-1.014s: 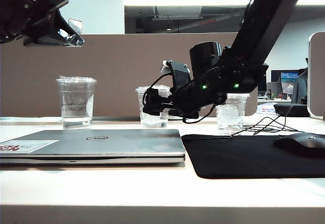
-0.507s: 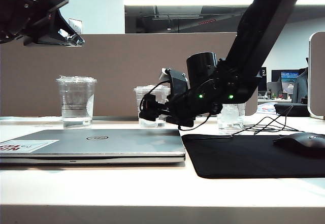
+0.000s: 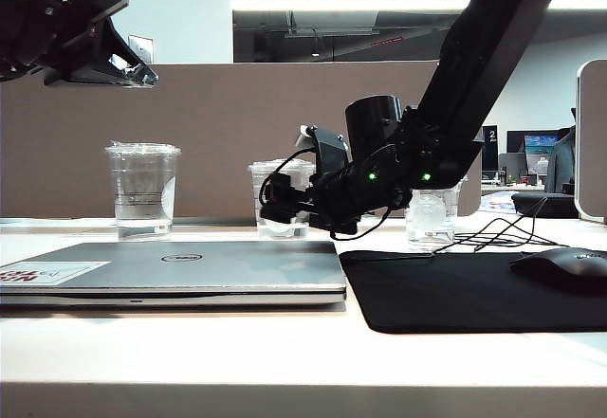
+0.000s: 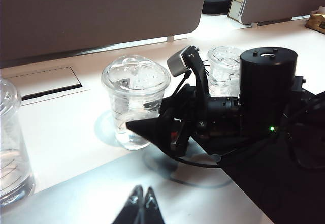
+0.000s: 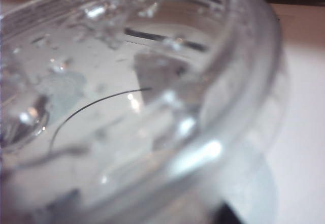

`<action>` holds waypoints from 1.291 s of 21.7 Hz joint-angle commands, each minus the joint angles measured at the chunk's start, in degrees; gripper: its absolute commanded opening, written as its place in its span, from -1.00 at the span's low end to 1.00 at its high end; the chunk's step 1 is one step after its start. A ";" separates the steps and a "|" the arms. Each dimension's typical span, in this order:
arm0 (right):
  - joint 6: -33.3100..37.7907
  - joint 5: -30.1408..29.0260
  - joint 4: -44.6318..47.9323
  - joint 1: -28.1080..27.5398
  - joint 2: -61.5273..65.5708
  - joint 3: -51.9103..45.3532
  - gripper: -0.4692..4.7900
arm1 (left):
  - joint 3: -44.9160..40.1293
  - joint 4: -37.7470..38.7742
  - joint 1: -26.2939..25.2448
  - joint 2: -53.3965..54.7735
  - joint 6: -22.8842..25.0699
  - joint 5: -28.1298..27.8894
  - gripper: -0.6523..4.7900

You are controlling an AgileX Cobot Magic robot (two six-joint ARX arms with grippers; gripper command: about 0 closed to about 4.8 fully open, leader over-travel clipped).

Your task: Pick up the coffee cup on the middle and place it on the right side of the laptop.

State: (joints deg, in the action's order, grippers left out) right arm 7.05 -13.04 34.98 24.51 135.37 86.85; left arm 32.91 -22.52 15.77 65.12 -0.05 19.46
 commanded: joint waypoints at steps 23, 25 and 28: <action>0.44 -3.58 3.37 -0.90 -13.18 -11.06 0.22 | 0.17 -0.74 -0.02 -0.15 -0.17 0.26 -0.78; 0.46 -3.17 6.45 -0.92 -15.58 -14.78 0.22 | 0.17 -0.74 -0.02 -0.15 -0.17 0.26 -0.78; 0.46 -1.90 10.67 -0.92 -20.52 -22.16 0.22 | 0.17 -0.74 -0.02 -0.15 -0.17 0.26 -0.78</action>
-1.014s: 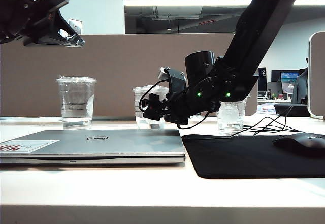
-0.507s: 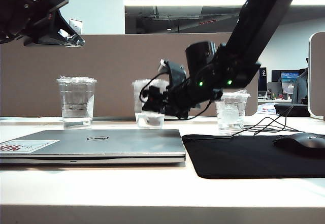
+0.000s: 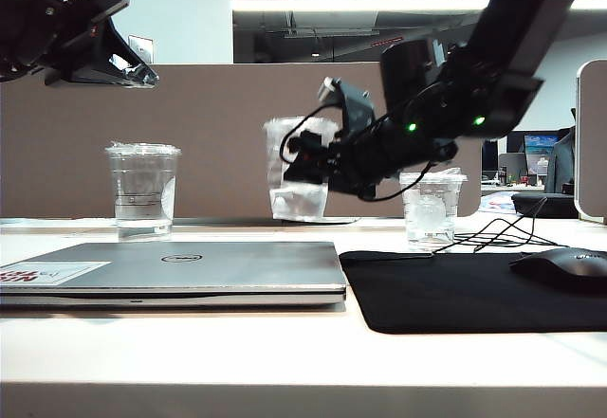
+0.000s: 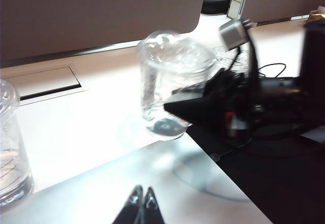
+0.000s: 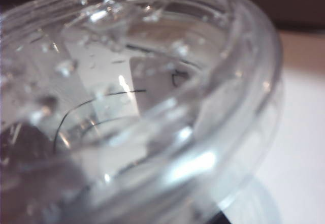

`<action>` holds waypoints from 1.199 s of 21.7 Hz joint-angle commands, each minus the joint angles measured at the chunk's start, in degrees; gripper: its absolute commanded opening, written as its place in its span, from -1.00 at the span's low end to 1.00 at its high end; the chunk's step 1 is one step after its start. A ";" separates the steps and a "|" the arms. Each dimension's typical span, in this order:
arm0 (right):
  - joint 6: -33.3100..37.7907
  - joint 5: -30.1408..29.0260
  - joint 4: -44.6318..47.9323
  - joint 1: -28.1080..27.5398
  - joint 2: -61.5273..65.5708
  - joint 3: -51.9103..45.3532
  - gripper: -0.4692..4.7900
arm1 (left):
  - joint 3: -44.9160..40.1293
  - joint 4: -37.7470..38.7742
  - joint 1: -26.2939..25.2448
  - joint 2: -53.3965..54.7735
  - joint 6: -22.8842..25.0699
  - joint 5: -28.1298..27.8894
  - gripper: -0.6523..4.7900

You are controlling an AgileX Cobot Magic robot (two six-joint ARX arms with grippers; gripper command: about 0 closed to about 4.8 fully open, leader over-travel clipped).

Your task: Pick up the coffee cup on the middle and place it on the right side of the laptop.

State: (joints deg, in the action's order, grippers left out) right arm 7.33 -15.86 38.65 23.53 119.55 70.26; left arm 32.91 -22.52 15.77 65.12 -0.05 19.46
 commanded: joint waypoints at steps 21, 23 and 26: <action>-1.11 8.31 21.59 -2.64 -20.33 -39.80 0.22 | 0.17 -0.87 -0.02 -0.17 -0.17 0.07 -0.78; -3.15 8.28 21.49 -2.64 -20.33 -39.78 0.22 | 0.17 -0.87 -0.02 -0.17 -0.17 0.09 -0.78; -3.17 8.31 20.76 -2.64 -20.11 -39.80 0.22 | 0.17 -0.87 -0.02 -0.17 -0.17 0.09 -0.78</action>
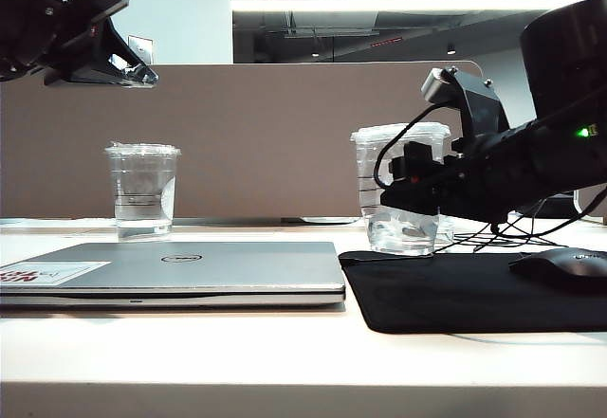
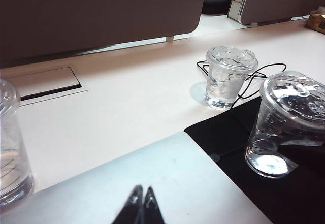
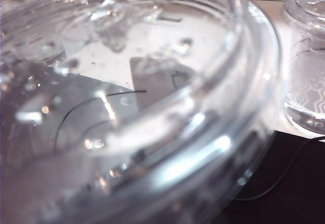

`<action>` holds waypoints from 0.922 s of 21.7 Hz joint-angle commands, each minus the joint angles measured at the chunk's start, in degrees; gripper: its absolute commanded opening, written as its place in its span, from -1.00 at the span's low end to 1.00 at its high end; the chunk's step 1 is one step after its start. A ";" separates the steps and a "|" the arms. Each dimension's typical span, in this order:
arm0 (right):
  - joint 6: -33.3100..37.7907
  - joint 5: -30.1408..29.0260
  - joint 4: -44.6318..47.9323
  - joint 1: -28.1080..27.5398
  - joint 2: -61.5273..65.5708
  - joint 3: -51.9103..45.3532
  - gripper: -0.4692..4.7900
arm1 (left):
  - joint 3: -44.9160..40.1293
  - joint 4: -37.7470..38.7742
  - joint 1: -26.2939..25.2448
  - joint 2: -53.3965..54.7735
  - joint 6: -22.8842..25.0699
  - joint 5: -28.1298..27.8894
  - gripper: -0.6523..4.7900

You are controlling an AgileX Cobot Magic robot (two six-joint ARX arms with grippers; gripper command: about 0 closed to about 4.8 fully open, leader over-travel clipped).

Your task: Pick up the coffee cup on the middle and place it on the right side of the laptop.

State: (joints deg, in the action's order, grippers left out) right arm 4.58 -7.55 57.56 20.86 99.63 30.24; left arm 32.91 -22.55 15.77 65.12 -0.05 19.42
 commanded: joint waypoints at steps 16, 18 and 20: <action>-0.48 -0.04 0.96 0.00 2.73 -0.37 0.34 | 0.13 -0.72 -0.02 -0.17 -0.17 0.13 -0.78; -0.46 -0.04 0.94 0.00 3.02 -0.39 0.34 | 0.13 -0.72 -0.02 -0.17 -0.17 0.13 -0.78; -0.33 -0.04 1.03 0.00 3.04 -0.39 0.35 | 0.13 -0.72 -0.02 -0.17 -0.17 0.13 -0.78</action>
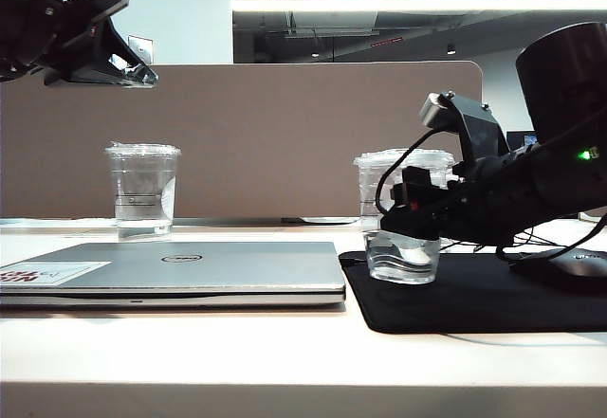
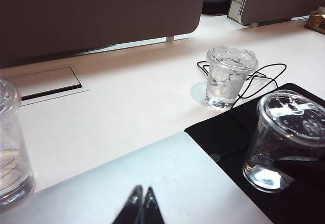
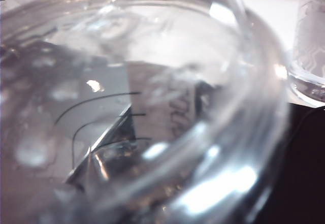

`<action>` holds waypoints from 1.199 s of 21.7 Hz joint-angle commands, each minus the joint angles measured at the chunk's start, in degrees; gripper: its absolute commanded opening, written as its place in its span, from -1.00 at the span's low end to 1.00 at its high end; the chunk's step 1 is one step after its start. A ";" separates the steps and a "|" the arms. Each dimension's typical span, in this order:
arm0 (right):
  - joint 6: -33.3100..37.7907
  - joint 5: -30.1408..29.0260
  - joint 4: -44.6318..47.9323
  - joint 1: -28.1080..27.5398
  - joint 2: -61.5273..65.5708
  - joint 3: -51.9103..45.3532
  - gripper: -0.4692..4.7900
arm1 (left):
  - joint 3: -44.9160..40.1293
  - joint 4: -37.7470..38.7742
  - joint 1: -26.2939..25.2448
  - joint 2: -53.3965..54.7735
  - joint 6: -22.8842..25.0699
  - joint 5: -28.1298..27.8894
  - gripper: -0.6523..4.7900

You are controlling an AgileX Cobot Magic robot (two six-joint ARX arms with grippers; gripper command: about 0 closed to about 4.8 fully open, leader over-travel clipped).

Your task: Pick up the coffee cup on the middle and place it on the right side of the laptop.

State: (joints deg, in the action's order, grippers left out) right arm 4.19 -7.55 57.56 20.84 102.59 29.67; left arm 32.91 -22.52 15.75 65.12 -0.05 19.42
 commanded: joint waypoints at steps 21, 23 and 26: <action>0.31 0.17 -7.15 0.02 -11.69 -5.01 1.00 | 0.11 -0.74 0.00 -0.20 -0.17 0.13 -0.78; 0.31 0.17 -8.72 0.02 -14.45 -6.82 1.00 | 0.09 -0.74 0.00 -0.26 -0.17 0.11 -0.78; 0.63 0.17 -9.88 0.02 -19.06 -9.79 1.00 | 0.11 -0.72 0.00 -0.63 -0.17 0.11 -0.78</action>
State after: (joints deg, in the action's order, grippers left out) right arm 4.49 -7.51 47.22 20.86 85.27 20.78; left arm 32.91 -22.52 15.75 64.97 -0.05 19.42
